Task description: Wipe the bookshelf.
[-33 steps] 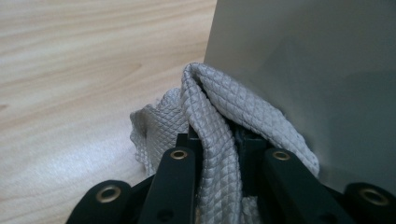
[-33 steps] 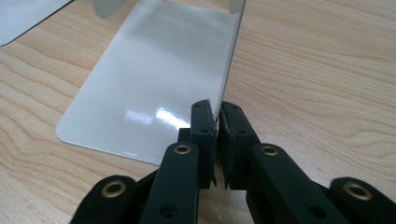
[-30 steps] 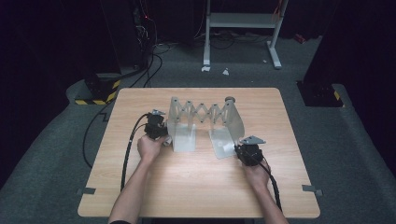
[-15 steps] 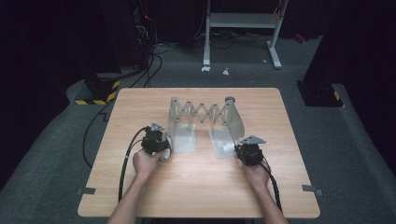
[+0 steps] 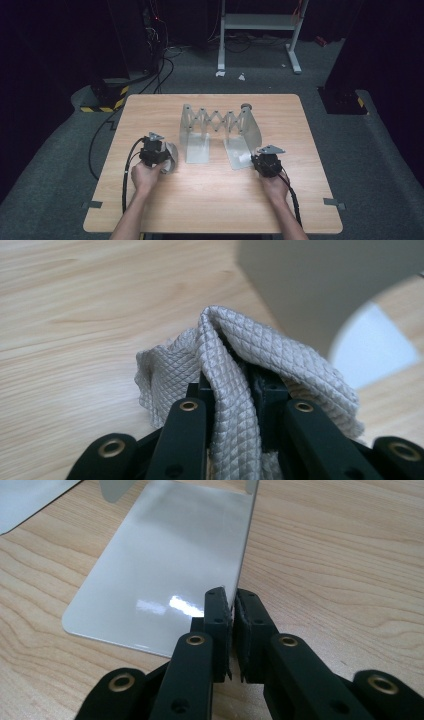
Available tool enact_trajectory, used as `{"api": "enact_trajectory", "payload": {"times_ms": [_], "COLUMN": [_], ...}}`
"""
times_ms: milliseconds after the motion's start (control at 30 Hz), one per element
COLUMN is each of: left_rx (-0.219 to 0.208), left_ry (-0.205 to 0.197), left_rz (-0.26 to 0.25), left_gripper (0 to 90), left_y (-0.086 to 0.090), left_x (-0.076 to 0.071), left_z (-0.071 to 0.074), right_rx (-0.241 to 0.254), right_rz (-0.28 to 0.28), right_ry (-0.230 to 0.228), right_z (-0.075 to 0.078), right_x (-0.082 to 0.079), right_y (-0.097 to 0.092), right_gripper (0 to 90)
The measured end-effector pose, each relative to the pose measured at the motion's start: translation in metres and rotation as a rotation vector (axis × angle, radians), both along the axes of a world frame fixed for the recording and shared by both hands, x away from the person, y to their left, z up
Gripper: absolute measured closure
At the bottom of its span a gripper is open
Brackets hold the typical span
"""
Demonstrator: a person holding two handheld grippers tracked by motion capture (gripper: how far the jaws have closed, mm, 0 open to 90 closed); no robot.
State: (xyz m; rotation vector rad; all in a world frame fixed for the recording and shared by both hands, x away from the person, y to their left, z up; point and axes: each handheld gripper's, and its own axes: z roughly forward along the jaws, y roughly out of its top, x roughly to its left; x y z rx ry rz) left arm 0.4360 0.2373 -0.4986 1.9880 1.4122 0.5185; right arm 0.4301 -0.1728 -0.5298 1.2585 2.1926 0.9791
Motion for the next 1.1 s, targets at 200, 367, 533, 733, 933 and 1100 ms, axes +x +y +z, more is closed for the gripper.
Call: {"api": "enact_trajectory", "payload": {"times_ms": [200,367,533,733,933,1100], "left_rx": [0.0,0.001,-0.024,-0.062,-0.081,-0.086], "left_ry": [0.008,0.007,0.001,-0.019,-0.058,-0.059], "left_rz": [0.063,0.088,0.084,0.074,0.062,0.044], "left_gripper": [70.7,52.1,41.3,38.0,36.9,36.8], "left_y": [0.014,0.015,0.02,0.022,0.02,0.018], "left_x": [0.004,0.0,-0.008,-0.021,-0.035,-0.041], "left_z": [-0.004,-0.002,0.005,0.012,0.022,0.027], "right_rx": [0.002,0.001,-0.001,-0.001,-0.006,-0.016], "right_rz": [0.001,0.001,0.0,-0.001,0.0,0.001], "right_ry": [0.001,0.001,-0.001,-0.001,-0.004,-0.011], "right_z": [0.0,0.0,0.0,0.0,0.0,0.0], "right_x": [0.0,0.0,0.0,0.0,0.0,-0.001], "right_y": [0.0,0.0,0.0,0.0,0.0,0.001], "right_gripper": [84.9,84.8,84.8,84.7,84.4,82.9]}}
